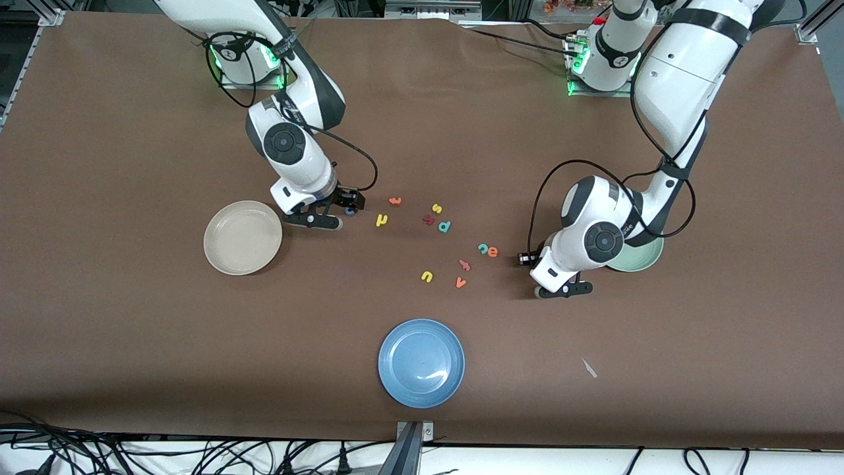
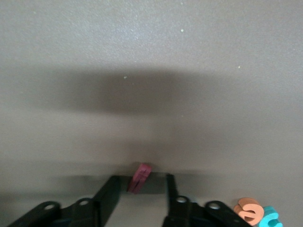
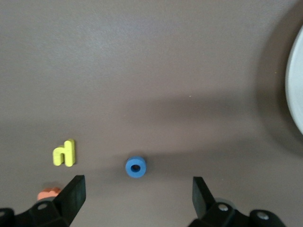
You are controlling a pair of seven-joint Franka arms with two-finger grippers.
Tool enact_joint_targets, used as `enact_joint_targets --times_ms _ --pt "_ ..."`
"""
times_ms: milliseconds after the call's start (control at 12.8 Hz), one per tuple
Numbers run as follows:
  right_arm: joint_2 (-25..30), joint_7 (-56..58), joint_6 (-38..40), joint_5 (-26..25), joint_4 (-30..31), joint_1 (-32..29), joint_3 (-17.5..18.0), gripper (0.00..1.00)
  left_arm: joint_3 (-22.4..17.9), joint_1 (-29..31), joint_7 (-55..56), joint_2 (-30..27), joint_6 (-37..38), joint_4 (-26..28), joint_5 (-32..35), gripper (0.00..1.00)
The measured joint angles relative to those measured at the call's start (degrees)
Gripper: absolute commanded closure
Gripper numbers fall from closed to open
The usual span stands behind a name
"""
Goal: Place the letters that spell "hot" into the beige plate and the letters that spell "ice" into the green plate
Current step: 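Grasp the dark red letter while the right gripper grasps the blue ring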
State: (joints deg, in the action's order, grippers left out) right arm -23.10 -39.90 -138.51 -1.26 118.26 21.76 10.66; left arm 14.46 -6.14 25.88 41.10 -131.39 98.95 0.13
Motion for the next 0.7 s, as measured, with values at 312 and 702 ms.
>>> enact_joint_targets --times_ms 312,702 --pt "-2.9 -0.2 -3.1 -0.4 0.1 0.0 0.3 0.00 0.2 -0.1 -0.1 -0.1 0.0 -0.1 0.2 1.00" --pt "-4.7 -4.0 -4.6 -3.3 0.3 0.1 1.8 0.04 -0.2 1.2 -2.4 -4.3 9.1 -1.8 0.2 1.00"
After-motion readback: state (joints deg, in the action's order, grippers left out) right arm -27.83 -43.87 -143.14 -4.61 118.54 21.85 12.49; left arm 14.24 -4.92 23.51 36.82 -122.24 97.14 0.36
